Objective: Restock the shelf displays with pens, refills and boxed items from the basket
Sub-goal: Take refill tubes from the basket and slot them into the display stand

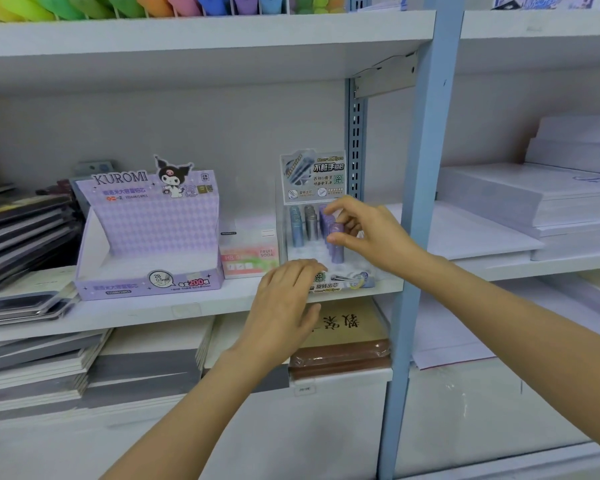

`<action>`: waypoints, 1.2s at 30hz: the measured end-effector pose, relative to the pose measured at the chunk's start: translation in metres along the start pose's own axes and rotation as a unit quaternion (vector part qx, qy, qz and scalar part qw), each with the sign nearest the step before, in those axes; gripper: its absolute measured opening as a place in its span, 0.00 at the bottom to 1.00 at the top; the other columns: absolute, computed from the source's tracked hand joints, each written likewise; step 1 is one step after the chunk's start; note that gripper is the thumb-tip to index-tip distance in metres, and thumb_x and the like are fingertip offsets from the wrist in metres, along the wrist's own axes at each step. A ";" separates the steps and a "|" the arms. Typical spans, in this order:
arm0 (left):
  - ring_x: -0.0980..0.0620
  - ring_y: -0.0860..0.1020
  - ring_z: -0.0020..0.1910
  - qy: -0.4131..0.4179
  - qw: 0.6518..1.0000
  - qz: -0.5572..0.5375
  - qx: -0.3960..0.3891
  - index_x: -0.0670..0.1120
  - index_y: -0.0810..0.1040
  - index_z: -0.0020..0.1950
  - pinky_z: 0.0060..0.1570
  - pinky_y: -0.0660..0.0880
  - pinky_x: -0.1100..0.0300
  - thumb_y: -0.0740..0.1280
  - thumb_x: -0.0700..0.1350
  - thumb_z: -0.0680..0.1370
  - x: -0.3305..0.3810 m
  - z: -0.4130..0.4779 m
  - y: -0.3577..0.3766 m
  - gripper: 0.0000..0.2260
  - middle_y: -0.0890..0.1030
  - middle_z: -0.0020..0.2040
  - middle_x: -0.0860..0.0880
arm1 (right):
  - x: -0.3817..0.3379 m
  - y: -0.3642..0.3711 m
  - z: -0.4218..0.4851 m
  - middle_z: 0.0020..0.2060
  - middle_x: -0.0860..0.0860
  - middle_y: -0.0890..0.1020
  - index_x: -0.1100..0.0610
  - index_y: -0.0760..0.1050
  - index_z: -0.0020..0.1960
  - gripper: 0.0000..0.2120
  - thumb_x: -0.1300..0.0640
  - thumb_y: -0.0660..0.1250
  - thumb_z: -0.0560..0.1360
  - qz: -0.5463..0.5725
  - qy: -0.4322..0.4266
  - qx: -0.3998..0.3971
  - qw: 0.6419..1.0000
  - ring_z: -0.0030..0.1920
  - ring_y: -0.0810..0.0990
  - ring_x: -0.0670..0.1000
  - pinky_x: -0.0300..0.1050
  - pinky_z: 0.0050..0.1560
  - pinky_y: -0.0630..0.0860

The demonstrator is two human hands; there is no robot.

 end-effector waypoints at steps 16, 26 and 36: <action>0.43 0.69 0.57 0.000 0.971 -0.046 0.235 0.43 0.70 0.60 0.60 0.63 0.55 0.63 0.37 0.72 0.015 -0.064 0.037 0.17 0.72 0.58 0.42 | -0.015 0.036 -0.099 0.44 0.50 0.77 0.61 0.78 0.50 0.06 0.61 0.63 0.79 0.038 -0.119 0.107 0.986 0.41 0.73 0.46 0.35 0.44 0.69; 0.47 0.78 0.46 -0.300 0.875 -0.219 -0.309 0.44 0.75 0.61 0.47 0.74 0.53 0.61 0.40 0.80 -0.011 -0.265 0.265 0.10 0.80 0.50 0.46 | 0.097 0.236 -0.289 0.49 0.51 0.79 0.57 0.77 0.55 0.07 0.58 0.62 0.80 0.056 0.156 -0.258 0.952 0.44 0.77 0.50 0.51 0.47 0.75; 0.50 0.71 0.64 -0.284 0.853 -0.185 -0.396 0.48 0.66 0.74 0.63 0.66 0.62 0.64 0.50 0.80 0.024 -0.351 0.360 0.23 0.70 0.67 0.50 | 0.135 0.321 -0.466 0.72 0.49 0.64 0.58 0.66 0.72 0.22 0.63 0.64 0.79 0.104 0.369 -0.281 0.880 0.51 0.73 0.45 0.29 0.50 0.67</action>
Point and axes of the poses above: each hand's wrist, its own z-axis towards the middle knuckle, its own y-axis out of the palm, x = y × z, the point moved 5 cm from there along z, towards the middle knuckle
